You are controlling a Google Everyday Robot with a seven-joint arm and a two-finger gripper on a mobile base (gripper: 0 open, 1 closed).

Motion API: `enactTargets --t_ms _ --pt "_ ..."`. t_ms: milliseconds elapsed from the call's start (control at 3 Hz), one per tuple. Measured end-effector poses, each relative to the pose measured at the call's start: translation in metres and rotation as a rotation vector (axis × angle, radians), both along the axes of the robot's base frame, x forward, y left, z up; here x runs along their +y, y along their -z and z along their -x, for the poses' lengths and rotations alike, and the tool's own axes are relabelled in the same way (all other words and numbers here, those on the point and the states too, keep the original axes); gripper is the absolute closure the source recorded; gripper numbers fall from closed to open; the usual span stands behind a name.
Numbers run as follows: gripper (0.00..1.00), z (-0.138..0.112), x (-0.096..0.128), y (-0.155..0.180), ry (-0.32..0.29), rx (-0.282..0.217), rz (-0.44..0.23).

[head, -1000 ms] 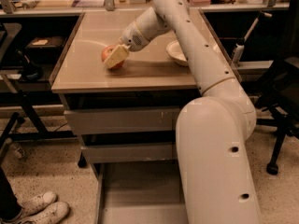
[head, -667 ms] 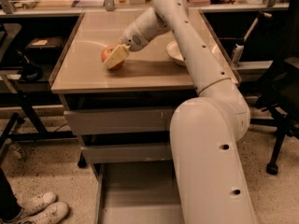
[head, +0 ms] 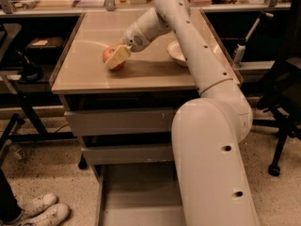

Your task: Pick apple from bottom drawer and place on counter

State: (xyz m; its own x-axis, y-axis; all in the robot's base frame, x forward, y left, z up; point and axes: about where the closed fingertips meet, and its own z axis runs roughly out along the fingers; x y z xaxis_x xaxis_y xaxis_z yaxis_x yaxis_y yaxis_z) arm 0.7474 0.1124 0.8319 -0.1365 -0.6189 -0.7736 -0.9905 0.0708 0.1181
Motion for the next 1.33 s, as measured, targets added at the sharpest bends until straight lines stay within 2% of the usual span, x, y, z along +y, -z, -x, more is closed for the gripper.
enactTargets --t_ms 667,1000,1333 --pt "0.12 0.0000 0.0001 0.0000 0.000 0.000 0.000" --pt "0.00 0.0000 0.0001 0.0000 0.000 0.000 0.000" --pt "0.00 0.0000 0.0001 0.0001 0.000 0.000 0.000"
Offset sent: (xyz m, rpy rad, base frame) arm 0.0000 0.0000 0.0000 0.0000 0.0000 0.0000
